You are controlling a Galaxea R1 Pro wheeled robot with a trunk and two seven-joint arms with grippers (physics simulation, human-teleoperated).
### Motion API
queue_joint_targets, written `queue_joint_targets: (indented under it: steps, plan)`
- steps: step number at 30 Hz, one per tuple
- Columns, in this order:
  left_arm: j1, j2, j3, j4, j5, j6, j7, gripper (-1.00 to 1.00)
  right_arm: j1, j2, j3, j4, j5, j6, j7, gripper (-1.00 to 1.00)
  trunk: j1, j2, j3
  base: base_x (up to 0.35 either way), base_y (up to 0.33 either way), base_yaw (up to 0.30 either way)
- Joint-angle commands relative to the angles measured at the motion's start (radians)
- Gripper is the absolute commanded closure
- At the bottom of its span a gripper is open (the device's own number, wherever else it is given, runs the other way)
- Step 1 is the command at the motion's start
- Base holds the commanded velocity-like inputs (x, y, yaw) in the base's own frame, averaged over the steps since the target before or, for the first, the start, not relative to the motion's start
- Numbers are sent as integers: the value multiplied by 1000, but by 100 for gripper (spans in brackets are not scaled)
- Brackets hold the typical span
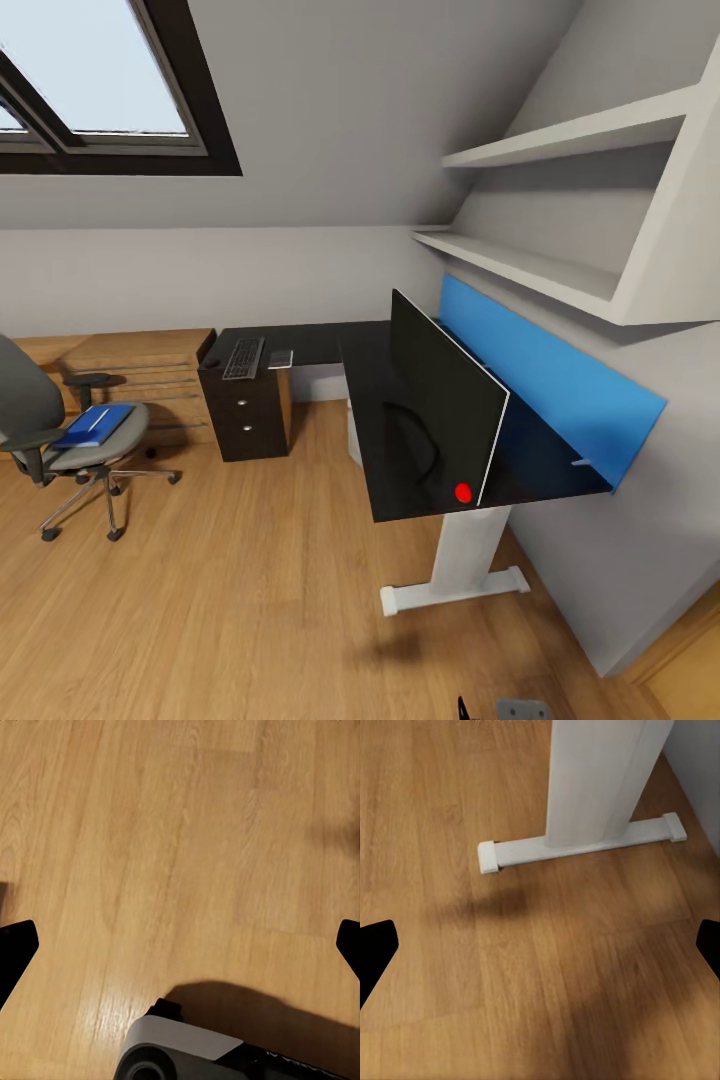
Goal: In the bedroom, organize the workspace by keeping the computer under the desk, ensuring the monitor is on the desk, placing the keyboard on the desk next to the monitor, placing the mouse on the desk next to the keyboard, moving the folder from the swivel chair onto the desk next to the mouse, stacking the notebook on top of the folder with the pen on top of the notebook, and positioning the swivel chair next to the desk.
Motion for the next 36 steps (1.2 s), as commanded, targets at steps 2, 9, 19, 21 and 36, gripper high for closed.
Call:
queue_joint_targets:
  steps: [2, 9, 19, 21, 36]
  plan:
    - [-2, 1, -9, 0, 10, -8, 6, -100, -1, -1, -1, 1, 2, -4, -3, -100, 1, -2, -2, 0, 0, 0]
    - [-2, -1, -16, 40, 8, -9, 4, -100, -2, -42, -7, -77, -6, 7, -42, -100, 1, -2, -2, 0, 0, 0]
    - [-1, -6, 6, 111, 22, 55, 4, -100, -92, -114, -10, -298, -87, 230, -180, -100, 1, -2, -2, 0, 0, 0]
    - [-2, -4, 42, 137, 44, 81, 0, -100, -153, -126, -10, -305, -92, 276, -187, -100, 1, -2, -2, 0, 0, 0]
    - [-57, 58, 150, 206, 108, 87, -156, -100, -400, -248, -73, -290, -98, 356, -193, -100, 1, -2, -2, 0, 0, 0]
